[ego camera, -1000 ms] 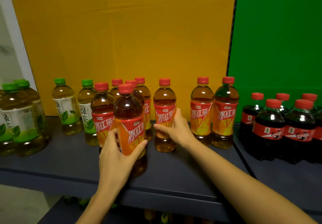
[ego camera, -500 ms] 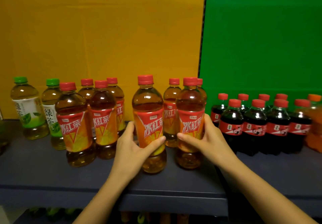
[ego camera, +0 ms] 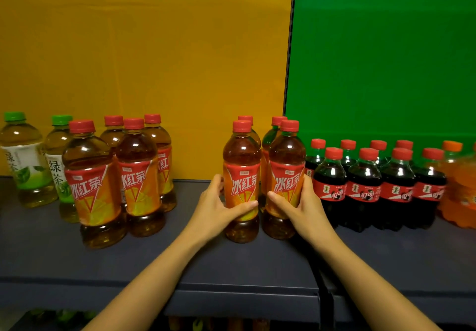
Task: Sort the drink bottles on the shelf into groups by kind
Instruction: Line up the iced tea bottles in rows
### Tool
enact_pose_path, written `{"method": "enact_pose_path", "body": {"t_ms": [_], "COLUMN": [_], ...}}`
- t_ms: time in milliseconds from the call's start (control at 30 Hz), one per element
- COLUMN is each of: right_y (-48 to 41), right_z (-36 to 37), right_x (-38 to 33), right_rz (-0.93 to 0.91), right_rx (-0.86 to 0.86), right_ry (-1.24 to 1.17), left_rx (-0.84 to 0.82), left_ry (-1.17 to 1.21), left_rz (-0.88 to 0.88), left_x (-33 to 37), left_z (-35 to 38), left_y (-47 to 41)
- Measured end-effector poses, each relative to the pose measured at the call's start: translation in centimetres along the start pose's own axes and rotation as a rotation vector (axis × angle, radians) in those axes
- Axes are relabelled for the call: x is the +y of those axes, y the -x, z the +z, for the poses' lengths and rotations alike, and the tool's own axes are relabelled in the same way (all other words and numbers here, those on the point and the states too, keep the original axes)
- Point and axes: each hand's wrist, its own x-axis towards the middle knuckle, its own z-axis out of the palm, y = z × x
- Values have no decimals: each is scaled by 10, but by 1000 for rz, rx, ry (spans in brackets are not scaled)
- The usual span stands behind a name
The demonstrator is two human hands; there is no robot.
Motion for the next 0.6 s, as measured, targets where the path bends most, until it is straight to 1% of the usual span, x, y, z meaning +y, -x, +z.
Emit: {"method": "enact_pose_path", "body": {"t_ms": [100, 167, 267, 433, 600], "right_y": [4, 5, 4, 4, 5], "right_z": [6, 9, 11, 13, 9], "right_x": [5, 7, 11, 8, 4], "right_rz": [16, 8, -17, -34, -107], "right_rx": [-3, 5, 19, 52, 119], "right_ry": [-32, -25, 57, 174, 221], "left_rx": [-1, 9, 45, 91, 109], "left_ry": [-30, -83, -180, -181, -241], "left_rz": [17, 63, 114, 98, 119], "left_x": [-3, -4, -5, -8, -4], "left_z": [0, 0, 1, 3, -4], "left_y": [-2, -2, -4, -6, 7]}}
